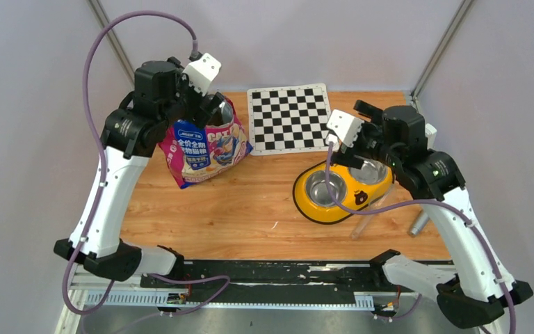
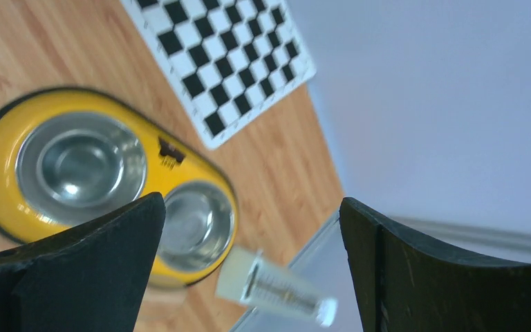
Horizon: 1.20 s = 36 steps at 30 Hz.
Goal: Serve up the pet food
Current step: Pick up the spatula from the center of the board.
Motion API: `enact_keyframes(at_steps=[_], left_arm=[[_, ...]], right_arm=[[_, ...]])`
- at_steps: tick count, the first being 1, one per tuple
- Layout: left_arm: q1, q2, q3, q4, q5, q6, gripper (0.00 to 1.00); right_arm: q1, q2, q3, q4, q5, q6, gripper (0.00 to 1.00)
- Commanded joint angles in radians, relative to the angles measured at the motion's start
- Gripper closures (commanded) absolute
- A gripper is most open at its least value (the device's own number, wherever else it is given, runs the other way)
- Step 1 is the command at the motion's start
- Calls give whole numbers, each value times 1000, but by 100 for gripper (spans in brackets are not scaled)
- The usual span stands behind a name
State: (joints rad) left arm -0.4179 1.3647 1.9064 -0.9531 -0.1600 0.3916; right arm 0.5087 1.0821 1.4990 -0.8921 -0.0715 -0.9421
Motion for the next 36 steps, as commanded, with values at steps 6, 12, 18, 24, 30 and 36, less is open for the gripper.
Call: enact_keyframes(at_steps=[6, 12, 18, 24, 30, 36], left_arm=[[-74, -157, -53, 13, 256, -17, 0], [-128, -153, -106, 7, 253, -21, 0], [-169, -162, -178, 50, 263, -33, 0], [-206, -164, -212, 65, 250, -28, 0], [-242, -161, -225, 70, 230, -29, 0], [-258, -164, -231, 73, 218, -32, 0]], right_arm=[[-415, -178, -476, -180, -86, 148, 4], [-925, -153, -611, -50, -294, 88, 6], [-1228, 166, -531, -24, -527, 146, 23], [-1255, 267, -473, -32, -685, 206, 29], [-1224, 268, -506, 32, -696, 246, 29], [-1169, 297, -561, 108, -630, 276, 29]])
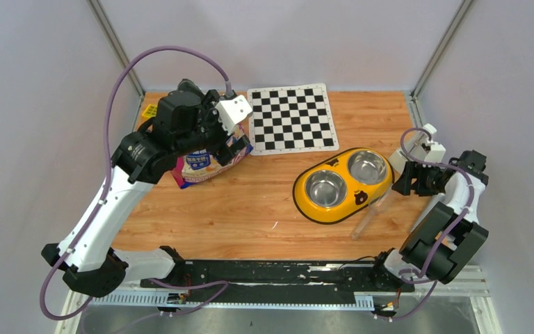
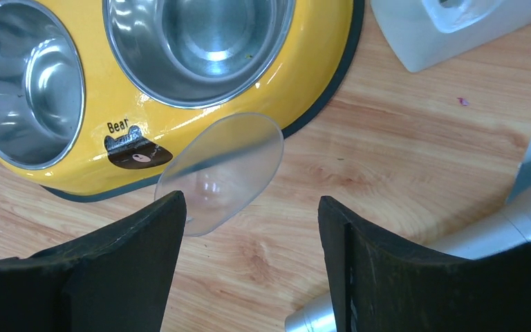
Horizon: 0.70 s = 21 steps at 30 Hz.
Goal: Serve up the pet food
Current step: Pick up the spatula from the center of the board.
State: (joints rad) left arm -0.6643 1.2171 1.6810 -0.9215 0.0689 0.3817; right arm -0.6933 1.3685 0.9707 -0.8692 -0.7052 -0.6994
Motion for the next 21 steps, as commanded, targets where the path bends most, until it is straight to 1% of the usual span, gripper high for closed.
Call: enact_keyframes(at_steps=[1, 7, 12, 16, 18, 21], left_arm=[[-12, -17, -10, 43, -11, -23, 0], [-17, -22, -24, 51, -19, -24, 0], [-18, -27, -30, 54, -20, -26, 0], [-20, -28, -29, 55, -23, -21, 0], [-21, -26, -27, 54, -23, -20, 0], [-23, -22, -23, 54, -26, -19, 0]], right_arm=[[45, 15, -43, 101, 15, 40, 30], [114, 61, -70, 161, 83, 91, 36], [115, 103, -69, 181, 99, 105, 41], [115, 129, -72, 183, 82, 97, 47], [115, 144, -68, 182, 68, 91, 54], [115, 179, -49, 167, 42, 88, 67]])
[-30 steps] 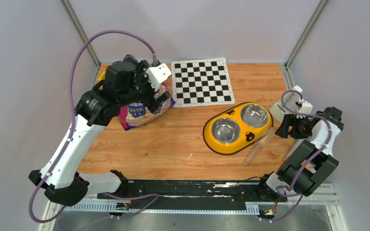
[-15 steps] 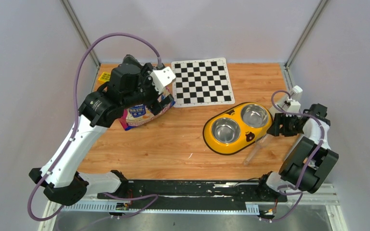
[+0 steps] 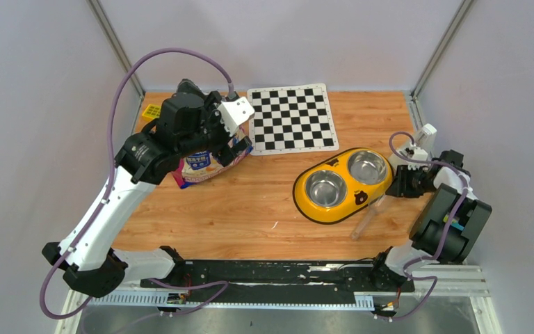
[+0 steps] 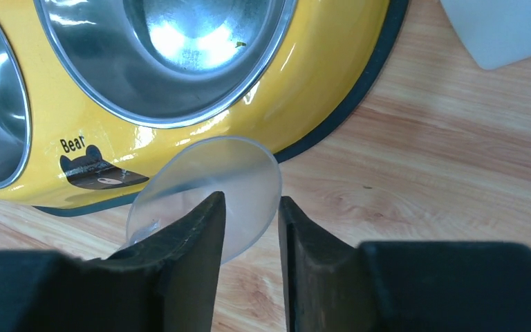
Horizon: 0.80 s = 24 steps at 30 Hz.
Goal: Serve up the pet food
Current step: Pick up the spatula from the center of the board.
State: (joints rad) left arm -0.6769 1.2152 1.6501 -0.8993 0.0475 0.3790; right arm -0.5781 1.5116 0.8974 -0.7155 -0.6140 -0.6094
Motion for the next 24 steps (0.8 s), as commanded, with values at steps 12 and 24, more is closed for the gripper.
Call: enact_keyframes(at_steps=[12, 24], left_arm=[[-24, -8, 14, 29, -26, -3, 0], [-29, 1, 26, 37, -44, 19, 0]], right_arm=[[0, -31, 70, -85, -56, 8, 100], [149, -378, 276, -211, -66, 29, 100]])
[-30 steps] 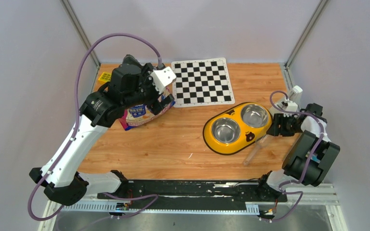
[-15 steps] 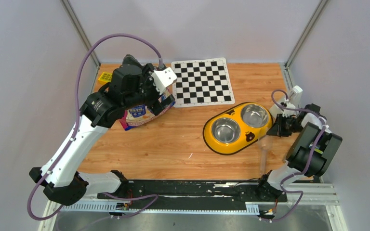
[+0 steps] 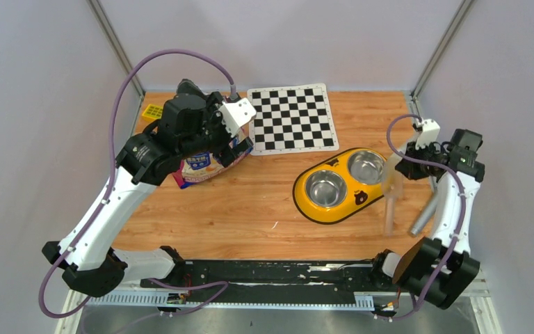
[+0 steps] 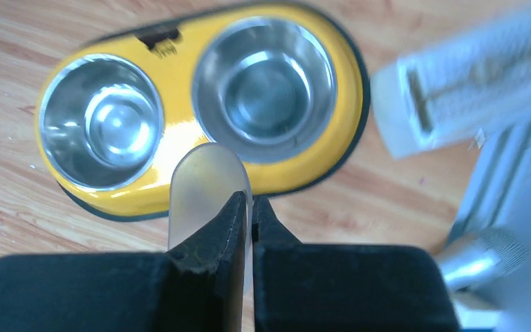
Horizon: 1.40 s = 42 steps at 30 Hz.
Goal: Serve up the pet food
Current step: Pick up the spatula from the center of the board.
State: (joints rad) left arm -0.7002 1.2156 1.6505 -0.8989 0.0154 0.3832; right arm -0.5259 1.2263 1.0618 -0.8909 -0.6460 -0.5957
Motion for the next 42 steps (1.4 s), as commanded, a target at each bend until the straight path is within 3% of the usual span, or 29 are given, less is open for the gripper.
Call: enact_keyframes(at_steps=[1, 7, 10, 18, 24, 35, 42], left_arm=[[-5, 1, 32, 44, -12, 18, 0], [-5, 51, 156, 60, 51, 16, 0], [-4, 111, 240, 22, 182, -16, 0], [29, 258, 363, 25, 384, -201, 0], [135, 400, 437, 6, 660, -369, 0], [138, 493, 438, -67, 804, -354, 7], [138, 528, 465, -98, 785, -339, 18]], right_arm=[[146, -100, 144, -36, -21, 27, 100], [430, -36, 357, -26, -43, 107, 100], [574, 21, 435, -1, -104, 125, 100], [883, 115, 499, 131, -93, 134, 100], [948, 116, 486, 234, -115, 173, 100], [984, 79, 421, 297, -96, 175, 100], [1005, 94, 415, 296, -52, 159, 100]])
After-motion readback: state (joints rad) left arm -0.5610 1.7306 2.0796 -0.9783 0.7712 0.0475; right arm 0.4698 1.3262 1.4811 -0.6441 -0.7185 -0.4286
